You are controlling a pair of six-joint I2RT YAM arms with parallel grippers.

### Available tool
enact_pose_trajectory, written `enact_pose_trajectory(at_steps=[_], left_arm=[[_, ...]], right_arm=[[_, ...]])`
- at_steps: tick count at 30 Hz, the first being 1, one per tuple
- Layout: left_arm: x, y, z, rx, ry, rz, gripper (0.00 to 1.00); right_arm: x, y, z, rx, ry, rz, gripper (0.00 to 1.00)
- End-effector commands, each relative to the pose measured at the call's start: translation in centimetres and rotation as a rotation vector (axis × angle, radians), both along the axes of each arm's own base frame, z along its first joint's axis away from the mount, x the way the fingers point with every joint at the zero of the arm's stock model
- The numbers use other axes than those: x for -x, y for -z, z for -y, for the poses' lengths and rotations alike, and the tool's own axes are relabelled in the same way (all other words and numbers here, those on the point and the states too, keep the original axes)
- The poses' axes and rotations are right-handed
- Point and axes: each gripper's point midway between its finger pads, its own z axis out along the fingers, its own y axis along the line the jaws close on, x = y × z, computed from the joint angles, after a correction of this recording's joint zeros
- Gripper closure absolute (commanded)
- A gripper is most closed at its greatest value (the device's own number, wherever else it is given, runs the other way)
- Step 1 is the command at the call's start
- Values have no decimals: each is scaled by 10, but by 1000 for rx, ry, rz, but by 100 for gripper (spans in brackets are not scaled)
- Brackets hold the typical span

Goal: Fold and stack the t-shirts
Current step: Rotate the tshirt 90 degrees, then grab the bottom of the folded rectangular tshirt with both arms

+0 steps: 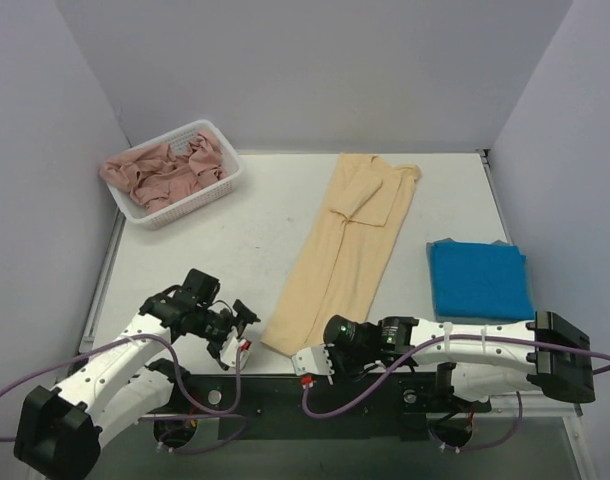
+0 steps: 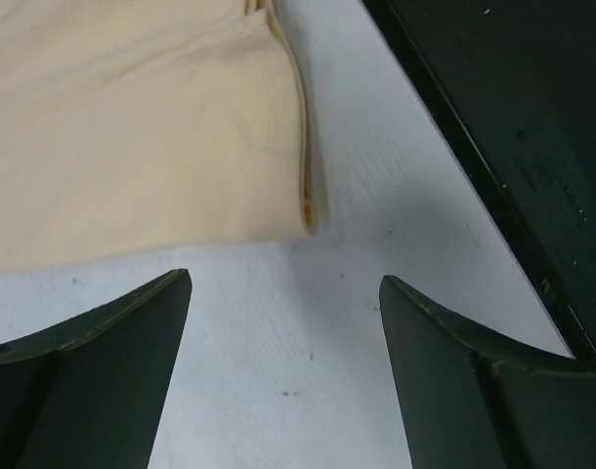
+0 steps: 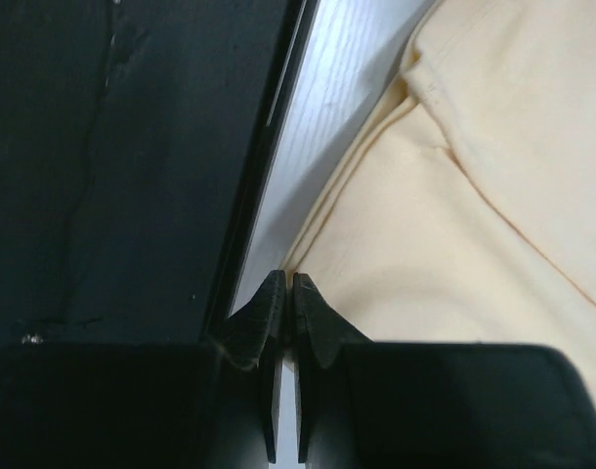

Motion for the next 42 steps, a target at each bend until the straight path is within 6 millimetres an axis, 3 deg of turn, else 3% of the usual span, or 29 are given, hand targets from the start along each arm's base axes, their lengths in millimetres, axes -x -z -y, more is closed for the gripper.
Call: enact_pose_trajectory(at_steps=[1, 4, 8, 14, 18, 20, 22, 23, 26, 27, 28, 34, 40, 41, 42], left_arm=[[7, -14, 35, 64, 168, 30, 11], [4, -9, 52, 47, 215, 74, 12], [-7, 10, 53, -10, 262, 129, 15], [6, 22, 75, 3, 323, 95, 16], [3, 34, 81, -19, 315, 136, 21], [-4, 40, 78, -53, 291, 151, 31], [-5, 45, 73, -80, 295, 170, 47], [-4, 45, 73, -74, 309, 177, 59], [1, 43, 79, -39, 295, 159, 80], [0, 39, 86, -19, 250, 137, 83], [-2, 38, 88, -15, 227, 135, 100], [-26, -1, 109, 89, -2, 82, 100], [-79, -80, 139, 361, -379, -66, 100], [-87, -81, 140, 375, -421, -77, 100], [-100, -96, 142, 431, -472, -91, 100]], right_arm=[[8, 14, 32, 100, -49, 0, 100], [9, 15, 36, 91, -38, -3, 100], [11, 15, 36, 70, -19, -16, 100], [14, 20, 41, 70, 3, -34, 100], [14, 24, 48, 79, 21, -35, 100], [13, 24, 48, 74, 33, -31, 100], [12, 22, 45, 59, 43, -34, 100], [11, 22, 44, 54, 49, -30, 100], [10, 19, 43, 43, 77, -28, 100], [9, 19, 44, 40, 82, -26, 100], [7, 17, 44, 36, 96, -19, 100], [-15, -6, 46, -49, 280, -22, 100], [-68, -48, 57, -211, 550, -1, 100], [-81, -50, 64, -218, 613, 0, 100], [-86, -55, 64, -233, 630, -9, 100]])
